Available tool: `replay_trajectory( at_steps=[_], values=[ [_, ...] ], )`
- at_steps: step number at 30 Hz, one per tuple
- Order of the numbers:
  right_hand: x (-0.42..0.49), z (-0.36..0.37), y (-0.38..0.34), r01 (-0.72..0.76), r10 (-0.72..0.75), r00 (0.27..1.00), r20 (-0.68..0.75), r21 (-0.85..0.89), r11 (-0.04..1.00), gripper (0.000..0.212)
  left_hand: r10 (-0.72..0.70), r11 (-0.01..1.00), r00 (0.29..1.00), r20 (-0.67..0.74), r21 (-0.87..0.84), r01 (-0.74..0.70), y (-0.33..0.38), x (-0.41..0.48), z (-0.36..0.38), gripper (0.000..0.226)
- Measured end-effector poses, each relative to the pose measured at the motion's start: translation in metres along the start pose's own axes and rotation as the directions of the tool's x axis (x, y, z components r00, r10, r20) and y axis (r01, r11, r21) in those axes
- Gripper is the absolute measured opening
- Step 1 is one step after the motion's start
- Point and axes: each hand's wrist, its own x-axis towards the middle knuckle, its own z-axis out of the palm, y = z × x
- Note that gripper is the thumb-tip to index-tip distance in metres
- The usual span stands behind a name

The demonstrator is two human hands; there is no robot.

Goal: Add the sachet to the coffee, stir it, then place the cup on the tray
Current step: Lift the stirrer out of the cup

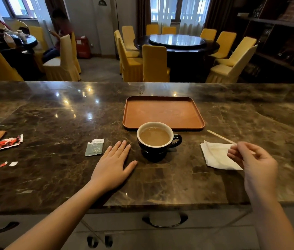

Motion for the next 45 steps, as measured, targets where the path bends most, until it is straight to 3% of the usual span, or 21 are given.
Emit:
replay_trajectory(
  at_steps=[5, 10, 14, 18, 27, 34, 45],
  values=[
    [-0.016, -0.024, 0.015, -0.072, 0.055, 0.992, -0.117, -0.144, 0.987, 0.015, -0.001, 1.0, 1.0, 0.006, 0.019, 0.001, -0.002, -0.001, 0.0, 0.075],
    [-0.037, -0.03, 0.031, 0.023, -0.092, 0.98, -0.179, -0.355, 0.935, 0.008, 0.0, 1.0, 1.0, 0.006, 0.029, 0.0, -0.002, 0.002, 0.001, 0.074],
    [-0.04, -0.035, 0.039, 0.154, -0.296, 0.949, -0.108, -0.66, 0.736, 0.007, 0.01, 0.999, 1.0, 0.0, 0.033, -0.01, -0.003, 0.002, 0.003, 0.081],
    [-0.043, -0.038, 0.045, 0.21, -0.346, 0.938, 0.002, -0.798, 0.564, 0.007, 0.012, 0.999, 1.0, 0.003, 0.031, -0.012, -0.004, 0.003, 0.003, 0.085],
    [-0.045, -0.038, 0.047, 0.273, -0.317, 0.94, 0.128, -0.838, 0.472, 0.016, 0.002, 1.0, 1.0, 0.003, 0.023, -0.002, -0.001, 0.001, 0.001, 0.071],
    [-0.044, -0.039, 0.049, 0.291, -0.314, 0.934, 0.172, -0.876, 0.385, 0.013, 0.008, 1.0, 1.0, -0.01, 0.022, -0.008, -0.003, 0.002, 0.002, 0.087],
    [-0.031, -0.035, 0.039, 0.304, -0.206, 0.946, 0.251, -0.908, 0.288, 0.006, 0.006, 1.0, 1.0, -0.005, 0.028, -0.006, -0.002, 0.002, 0.002, 0.088]
  ],
)
